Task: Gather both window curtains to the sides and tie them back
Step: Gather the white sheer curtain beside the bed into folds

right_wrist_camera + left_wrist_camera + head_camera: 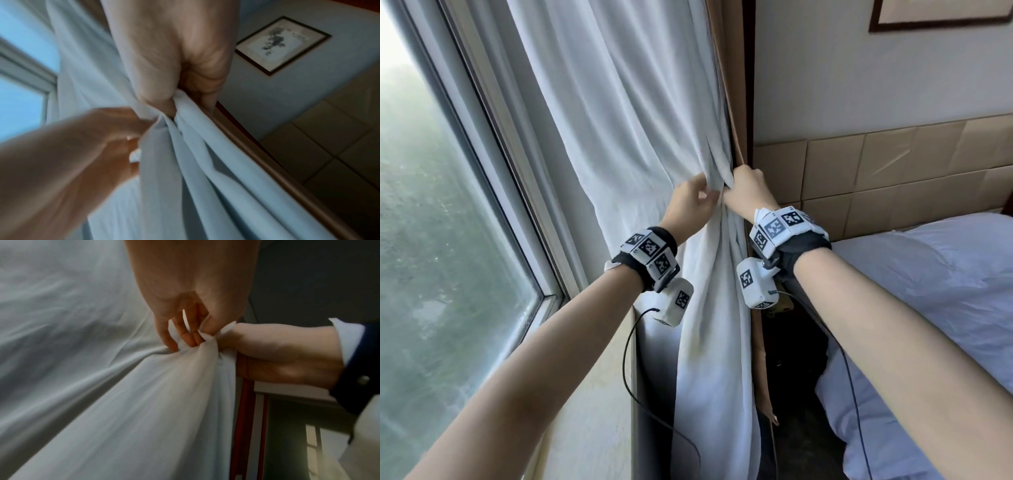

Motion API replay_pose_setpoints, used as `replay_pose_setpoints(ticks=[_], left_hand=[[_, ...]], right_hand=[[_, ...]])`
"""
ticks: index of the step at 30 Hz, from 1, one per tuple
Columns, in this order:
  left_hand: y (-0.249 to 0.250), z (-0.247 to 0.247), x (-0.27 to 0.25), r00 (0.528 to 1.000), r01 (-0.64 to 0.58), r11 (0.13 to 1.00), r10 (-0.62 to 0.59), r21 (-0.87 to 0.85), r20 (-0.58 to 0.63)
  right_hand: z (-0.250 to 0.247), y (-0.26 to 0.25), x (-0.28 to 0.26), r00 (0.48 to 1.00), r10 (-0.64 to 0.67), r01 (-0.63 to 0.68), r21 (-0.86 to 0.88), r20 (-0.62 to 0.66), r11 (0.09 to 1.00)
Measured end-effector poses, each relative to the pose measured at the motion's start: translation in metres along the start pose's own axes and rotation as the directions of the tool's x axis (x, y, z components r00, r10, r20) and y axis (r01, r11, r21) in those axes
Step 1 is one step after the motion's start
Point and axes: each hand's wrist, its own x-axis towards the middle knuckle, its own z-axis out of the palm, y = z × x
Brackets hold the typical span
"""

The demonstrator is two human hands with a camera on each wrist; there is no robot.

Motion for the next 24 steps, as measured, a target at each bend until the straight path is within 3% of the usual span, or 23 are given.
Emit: replay_pose_setpoints(ticks=[3, 6, 11, 13, 15, 17, 18, 21, 24], left_hand=[[-0.006, -0.006, -0.005, 0.989, 0.074, 0.974, -0.045, -0.216, 0.138], [-0.006, -0.013, -0.006, 0.943, 0.198, 0.944, -0.109, -0.264, 0.315], [-0.014, -0.025, 0.001, 0.871, 0.271, 0.925, -0.117, -0.268, 0.477], [-0.019, -0.031, 0.003, 0.908, 0.277, 0.926, -0.163, -0.258, 0.387], [-0.035, -0.040, 0.006, 0.955, 0.295, 0.931, -0.278, -0.214, 0.108], [-0.060, -0.050, 0.008, 0.902, 0.352, 0.911, -0.392, -0.215, -0.181], [-0.073, -0.056, 0.008, 0.859, 0.392, 0.888, -0.446, -0.239, -0.251], [-0.097, -0.064, 0.009, 0.771, 0.552, 0.793, -0.604, -0.259, -0.204], [-0.106, -0.065, 0.011, 0.704, 0.647, 0.729, -0.684, -0.224, -0.193]], right_hand=[[-0.010, 0.003, 0.002, 0.993, 0.067, -0.077, 0.099, 0.100, 0.992], [-0.012, 0.001, 0.001, 0.982, 0.102, -0.126, 0.151, 0.160, 0.980], [-0.001, 0.002, 0.007, 0.998, 0.062, -0.063, 0.025, 0.023, 0.998], [0.001, 0.004, 0.008, 0.999, 0.037, -0.036, -0.027, 0.026, 0.999], [0.002, 0.003, 0.008, 1.000, 0.007, -0.005, -0.091, 0.020, 0.996], [0.001, 0.003, 0.007, 1.000, -0.017, 0.018, -0.119, 0.011, 0.993], [0.001, 0.002, 0.008, 1.000, -0.018, 0.019, -0.122, 0.009, 0.992], [0.002, 0.003, 0.009, 0.999, -0.038, 0.041, -0.123, 0.024, 0.992], [0.004, 0.001, 0.010, 0.998, -0.054, 0.056, -0.110, 0.027, 0.992]])
